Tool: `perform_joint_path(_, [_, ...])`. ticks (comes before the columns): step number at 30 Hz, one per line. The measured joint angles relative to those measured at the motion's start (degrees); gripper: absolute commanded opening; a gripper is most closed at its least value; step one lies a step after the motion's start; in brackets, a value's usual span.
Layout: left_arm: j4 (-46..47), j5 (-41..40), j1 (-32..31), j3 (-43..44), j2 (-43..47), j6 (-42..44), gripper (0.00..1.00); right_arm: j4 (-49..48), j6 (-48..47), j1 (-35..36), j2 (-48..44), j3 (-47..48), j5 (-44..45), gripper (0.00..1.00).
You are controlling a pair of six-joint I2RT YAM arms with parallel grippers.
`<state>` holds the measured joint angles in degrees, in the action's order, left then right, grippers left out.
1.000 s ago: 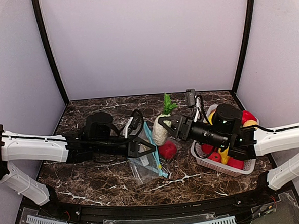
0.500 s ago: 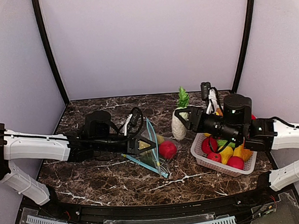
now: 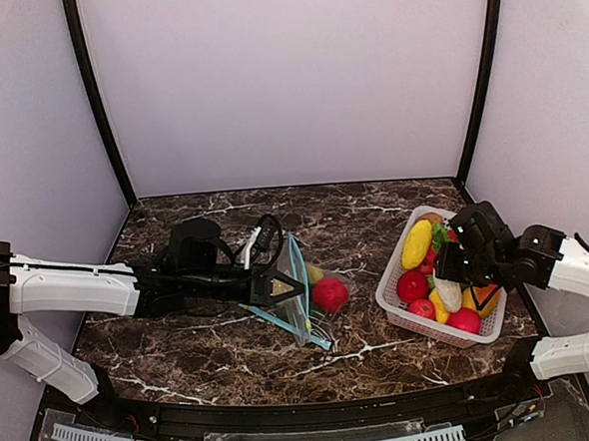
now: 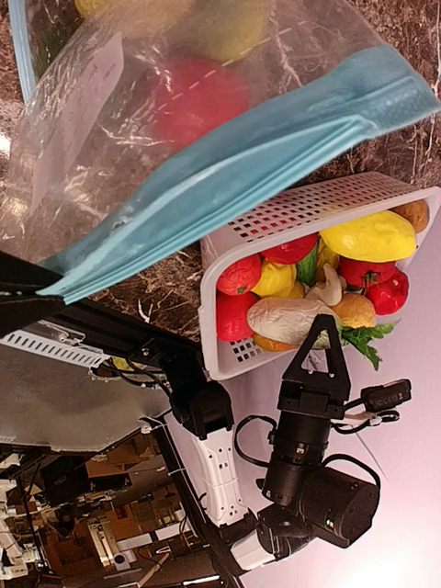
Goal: Place the food in the zip-top bag and seal the zipper
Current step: Place the fake vegetable in the bin, then open the zipper food storage bag at the center of the board.
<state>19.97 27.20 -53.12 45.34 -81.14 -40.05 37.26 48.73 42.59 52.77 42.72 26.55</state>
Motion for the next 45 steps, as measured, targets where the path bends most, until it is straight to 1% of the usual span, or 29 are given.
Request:
perform_joint_path(1, [0.0,0.0,0.0,0.0,0.0,0.0,0.01,1.6,0.2,-1.2,-0.2,-0.9,-0.2,0.72])
perform_joint_path(3, [0.0,-0.2,0.0,0.0,0.0,0.2,0.01,2.7,1.0,-2.3,-0.5,-1.2,-0.4,0.81])
perform_joint_path(5, [0.0,-0.9,0.0,0.0,0.2,0.3,0.01,4.6,0.9,-2.6,-1.1,-1.1,-1.0,0.83])
perform_joint_path(7, [0.0,-1.8,0.0,-0.1,0.5,0.2,0.01,6.6,0.3,-2.6,-1.7,-0.2,-2.0,0.82])
perform_joint_path(11, [0.2,-5.4,-0.1,-0.2,1.8,-1.1,0.01,6.7,-1.5,-0.8,-3.2,3.5,-4.5,0.78])
perform_joint_path(16, [0.9,-10.7,-0.7,-0.2,3.6,-2.8,0.01,0.4,-4.2,7.5,-2.7,8.1,-8.7,0.71])
perform_joint_path(21, [1.5,-14.6,-1.6,-0.2,5.5,-4.0,0.01,-8.1,-6.0,16.2,4.3,12.5,-11.0,0.63])
perform_joint_path(26, [2.2,-16.8,-2.0,-0.5,6.5,-4.3,0.01,-15.7,-7.9,21.9,15.5,17.9,-12.4,0.55])
perform_joint_path(31, [2.4,-17.9,-2.1,-1.2,6.5,-4.7,0.01,-19.3,-10.0,24.2,24.2,22.9,-13.1,0.47])
perform_joint_path(34, [2.6,-18.1,-2.2,-1.7,6.5,-5.0,0.01,-20.5,-10.8,24.7,27.3,24.7,-13.4,0.42])
perform_joint_path(39, [2.7,-18.5,-2.2,-2.0,6.8,-5.2,0.01,-21.0,-11.5,24.9,29.7,26.1,-13.6,0.36])
perform_joint_path(45, [2.7,-18.8,-2.2,-2.0,7.1,-5.2,0.01,-21.2,-11.6,25.3,31.3,26.4,-14.1,0.31])
